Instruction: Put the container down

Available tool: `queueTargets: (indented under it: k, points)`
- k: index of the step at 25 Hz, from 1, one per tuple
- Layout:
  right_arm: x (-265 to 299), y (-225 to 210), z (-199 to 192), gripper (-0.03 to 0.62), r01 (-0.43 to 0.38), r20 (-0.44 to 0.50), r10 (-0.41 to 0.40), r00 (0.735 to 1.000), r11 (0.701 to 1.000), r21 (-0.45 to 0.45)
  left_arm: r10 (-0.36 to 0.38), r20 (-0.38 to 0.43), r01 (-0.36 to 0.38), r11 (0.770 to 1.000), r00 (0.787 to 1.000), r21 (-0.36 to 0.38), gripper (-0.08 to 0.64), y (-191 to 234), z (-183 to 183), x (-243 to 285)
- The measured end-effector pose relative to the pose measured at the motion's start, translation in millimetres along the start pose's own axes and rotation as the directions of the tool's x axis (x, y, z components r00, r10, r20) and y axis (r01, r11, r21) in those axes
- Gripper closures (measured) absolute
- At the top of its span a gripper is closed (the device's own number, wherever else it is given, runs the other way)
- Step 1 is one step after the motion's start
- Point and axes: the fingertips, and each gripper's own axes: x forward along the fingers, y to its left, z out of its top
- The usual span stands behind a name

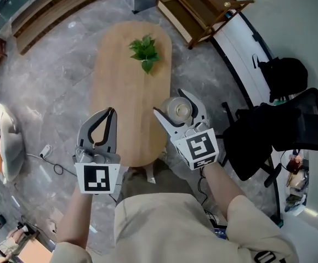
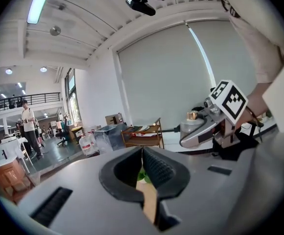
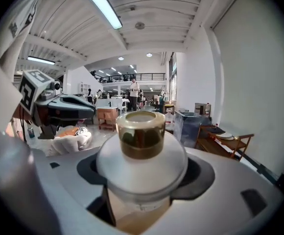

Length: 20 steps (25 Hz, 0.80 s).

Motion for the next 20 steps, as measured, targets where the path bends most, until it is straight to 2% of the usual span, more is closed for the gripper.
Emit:
queueTargets:
  k: [7, 11, 16, 20]
  points:
    - [59, -18, -80, 0.259, 0.031, -0.002, -0.031, 1.000, 0.998, 0.047, -0.025, -0.005, 0.025, 1.000, 1.000, -0.001, 0.552, -3, -51, 58]
    - [89, -20, -130, 0.259, 0.035, -0.008, -0.035, 0.999, 0.996, 0.076, -0.010, -0.013, 0.009, 0.999, 1.000, -0.048, 0.552, -5, -95, 88]
    - [123, -13, -195, 0.259, 0.018, -0.041, -0.015, 0.999, 0.996, 0.088, -0.042, -0.033, 0.040, 0.998, 0.999, -0.048, 0.552, -27, -149, 119]
    - [146, -3, -254, 0.259, 0.010, -0.087, 0.000, 0.996, 0.994, 0.111, -0.068, -0.090, 0.058, 0.991, 0.994, -0.118, 0.552, -47, -206, 136]
